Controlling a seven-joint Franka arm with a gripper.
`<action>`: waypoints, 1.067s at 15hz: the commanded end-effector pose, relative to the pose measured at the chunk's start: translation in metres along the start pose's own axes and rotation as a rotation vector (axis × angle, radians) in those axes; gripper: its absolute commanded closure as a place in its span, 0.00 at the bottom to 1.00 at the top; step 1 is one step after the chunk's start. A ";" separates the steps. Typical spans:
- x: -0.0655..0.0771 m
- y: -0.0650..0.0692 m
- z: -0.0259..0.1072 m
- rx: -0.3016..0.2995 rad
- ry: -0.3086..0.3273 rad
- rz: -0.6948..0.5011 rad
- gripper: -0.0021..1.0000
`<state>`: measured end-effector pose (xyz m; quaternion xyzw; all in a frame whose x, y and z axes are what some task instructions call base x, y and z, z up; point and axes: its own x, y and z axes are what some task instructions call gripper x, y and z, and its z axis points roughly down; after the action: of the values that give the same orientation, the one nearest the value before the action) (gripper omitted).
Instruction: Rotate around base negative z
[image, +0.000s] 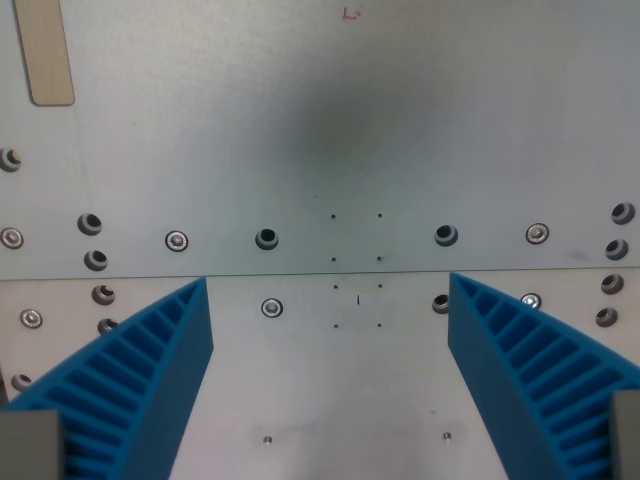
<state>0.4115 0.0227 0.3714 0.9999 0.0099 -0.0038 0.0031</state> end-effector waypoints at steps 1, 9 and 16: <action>0.000 0.000 -0.003 0.000 0.006 0.014 0.00; 0.000 0.000 -0.003 0.001 0.006 0.120 0.00; 0.000 0.000 -0.003 0.002 0.005 0.213 0.00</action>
<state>0.4115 0.0227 0.3714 0.9992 -0.0387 -0.0037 0.0032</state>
